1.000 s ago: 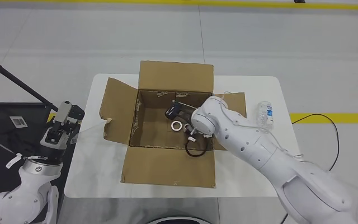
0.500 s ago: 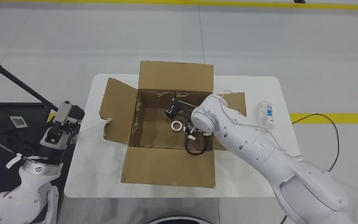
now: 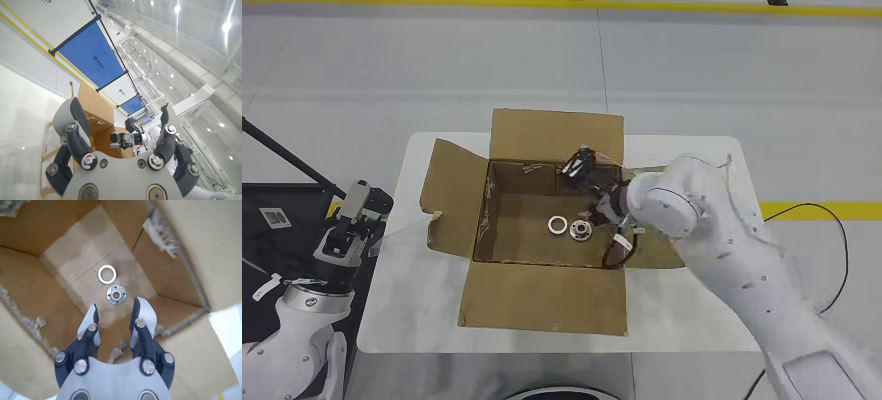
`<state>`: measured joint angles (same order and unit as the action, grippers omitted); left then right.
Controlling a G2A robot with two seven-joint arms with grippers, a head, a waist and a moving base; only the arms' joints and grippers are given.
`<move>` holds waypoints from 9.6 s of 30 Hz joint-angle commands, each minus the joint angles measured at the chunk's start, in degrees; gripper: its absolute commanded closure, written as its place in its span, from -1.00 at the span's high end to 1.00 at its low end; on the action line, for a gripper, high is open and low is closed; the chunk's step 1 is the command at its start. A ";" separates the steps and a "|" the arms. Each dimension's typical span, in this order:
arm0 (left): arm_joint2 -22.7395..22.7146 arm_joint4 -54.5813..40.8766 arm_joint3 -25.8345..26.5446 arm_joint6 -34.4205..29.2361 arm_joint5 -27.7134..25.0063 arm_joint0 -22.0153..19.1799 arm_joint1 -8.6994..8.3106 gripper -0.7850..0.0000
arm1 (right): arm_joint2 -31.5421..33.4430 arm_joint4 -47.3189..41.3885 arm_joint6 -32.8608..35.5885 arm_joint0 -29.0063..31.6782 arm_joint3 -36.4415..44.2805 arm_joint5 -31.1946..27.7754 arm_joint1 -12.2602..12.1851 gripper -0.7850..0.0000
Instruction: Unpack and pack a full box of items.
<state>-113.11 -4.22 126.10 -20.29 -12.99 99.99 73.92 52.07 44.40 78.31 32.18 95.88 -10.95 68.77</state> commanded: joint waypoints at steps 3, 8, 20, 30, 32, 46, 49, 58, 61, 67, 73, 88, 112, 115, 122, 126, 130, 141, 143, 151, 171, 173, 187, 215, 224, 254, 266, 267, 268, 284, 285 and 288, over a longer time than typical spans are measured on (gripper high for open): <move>0.00 0.00 0.00 0.00 0.00 0.00 0.00 1.00 | 16.87 2.36 1.60 8.65 12.24 0.94 -3.42 0.77; 0.00 0.00 0.00 0.00 0.00 0.00 0.00 1.00 | 35.90 3.28 -0.06 18.14 17.82 2.49 -5.88 0.98; 0.00 0.00 0.00 0.00 0.00 0.00 0.00 1.00 | 41.04 11.86 -4.72 19.30 -4.23 4.63 -7.27 1.00; 0.00 0.00 0.00 0.00 0.00 0.00 0.00 1.00 | 28.16 17.02 -8.30 8.34 -26.69 5.05 -5.86 1.00; 0.00 0.00 0.00 0.00 0.00 0.00 0.00 1.00 | 26.58 16.89 -8.75 6.59 -30.01 4.42 -5.56 1.00; 0.00 0.00 0.00 0.00 0.00 0.00 0.00 1.00 | 19.79 17.29 -10.47 0.21 -44.26 1.70 -4.14 0.04; 0.00 0.00 0.00 0.00 0.00 0.00 0.00 1.00 | 19.27 17.08 -11.11 -0.47 -45.74 1.39 -4.01 -0.25; 0.00 0.00 0.00 0.00 0.00 0.00 0.00 1.00 | 22.99 13.27 -12.52 -0.80 -42.66 -0.76 -5.10 -1.00; 0.00 0.00 0.00 0.00 0.00 0.00 0.00 1.00 | 25.79 11.41 -12.19 0.40 -37.16 -0.86 -5.89 -1.00; 0.00 0.00 0.00 0.00 0.00 0.00 0.00 1.00 | 31.14 6.83 -8.88 5.63 -18.51 0.28 -7.26 -1.00; 0.00 0.00 0.00 0.00 0.00 0.00 0.00 1.00 | 33.82 0.04 -7.46 11.37 1.37 1.31 -7.81 -1.00; 0.00 0.00 0.00 0.00 0.00 0.00 0.00 1.00 | 13.71 -2.21 -12.48 8.16 18.34 6.72 -5.80 -1.00; 0.00 0.00 0.00 0.00 0.00 0.00 0.00 1.00 | -23.91 0.09 -18.57 -11.13 -13.95 -5.15 6.04 -1.00; 0.00 0.00 0.00 0.00 0.00 0.00 0.00 1.00 | -26.62 -0.82 -16.18 -12.29 -17.78 -7.71 7.64 -1.00; 0.00 0.00 0.00 0.00 0.00 0.00 0.00 1.00 | -30.02 -1.33 -14.86 -13.65 -24.10 -9.84 10.70 -1.00; 0.00 0.00 0.00 0.00 0.00 0.00 0.00 1.00 | -31.46 -0.81 -14.46 -13.86 -26.91 -10.62 12.14 -1.00; 0.00 0.00 0.00 0.00 0.00 0.00 0.00 1.00 | -32.00 -0.70 -14.58 -14.11 -29.10 -11.07 13.34 -0.46; -0.53 0.69 -0.27 0.62 0.55 -0.33 -0.11 1.00 | -30.40 -0.50 -13.89 -14.13 -30.65 -12.07 14.25 0.71; -1.43 0.85 -0.54 0.82 0.61 -0.24 -0.17 1.00 | -29.57 -0.62 -13.74 -13.99 -29.93 -12.21 14.04 0.85; -4.28 2.38 -2.62 -3.73 -0.40 0.06 -0.76 1.00 | -20.06 -2.83 -13.57 -11.23 -20.38 -8.60 10.59 1.00; 2.21 5.01 -7.72 -12.67 3.68 -5.16 -2.26 1.00 | 25.63 -16.59 -10.21 17.79 18.78 -4.80 -0.99 1.00; 3.02 5.41 -7.77 -12.63 4.06 -5.61 -2.34 1.00 | 27.73 -18.62 -10.37 18.64 18.75 -4.34 -1.31 1.00; 9.36 9.32 -5.26 -13.89 5.61 -7.49 -2.89 1.00 | 29.92 -21.96 -9.29 19.13 17.69 -5.66 -1.74 1.00; 23.86 18.63 -9.41 -20.66 14.21 -16.47 -4.08 1.00 | 37.85 -41.43 3.96 18.42 -11.82 -3.50 -5.90 1.00; 24.22 18.56 -9.56 -20.09 14.75 -16.49 -4.43 1.00 | 32.55 -52.39 7.86 14.44 -14.72 -6.68 -5.83 1.00; 20.49 15.13 -6.22 -16.02 13.56 -13.24 -5.56 1.00 | 9.12 -37.14 -15.88 12.81 -6.20 -7.37 -3.40 1.00; 7.12 -1.08 -5.33 -27.63 7.78 -6.28 -6.74 1.00 | 12.31 -37.80 -17.77 14.05 -2.51 -10.42 -4.29 1.00; 5.70 -1.68 -5.84 -30.07 7.28 -5.16 -6.95 1.00 | 12.31 -37.80 -17.77 14.05 -2.51 -10.42 -4.29 1.00; 4.37 -2.33 -6.24 -32.09 6.62 -4.15 -7.12 1.00 | 12.31 -37.80 -17.77 14.05 -2.51 -10.42 -4.29 1.00; 2.12 -8.51 -12.44 -55.65 -0.72 4.79 -9.02 1.00 | 14.00 -37.07 -23.65 15.15 -2.42 -8.79 -4.41 1.00; 2.81 -8.88 -12.41 -56.56 -1.04 4.60 -9.12 1.00 | 14.41 -36.80 -25.12 15.26 -2.58 -8.19 -4.42 1.00; 4.64 -9.99 -12.52 -58.36 -1.99 3.93 -9.38 1.00 | 15.49 -36.81 -29.45 15.62 -3.42 -6.04 -4.38 1.00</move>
<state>-109.01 -14.03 113.61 -78.26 -14.71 104.15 64.63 67.25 7.61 50.30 47.71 92.77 -17.76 64.37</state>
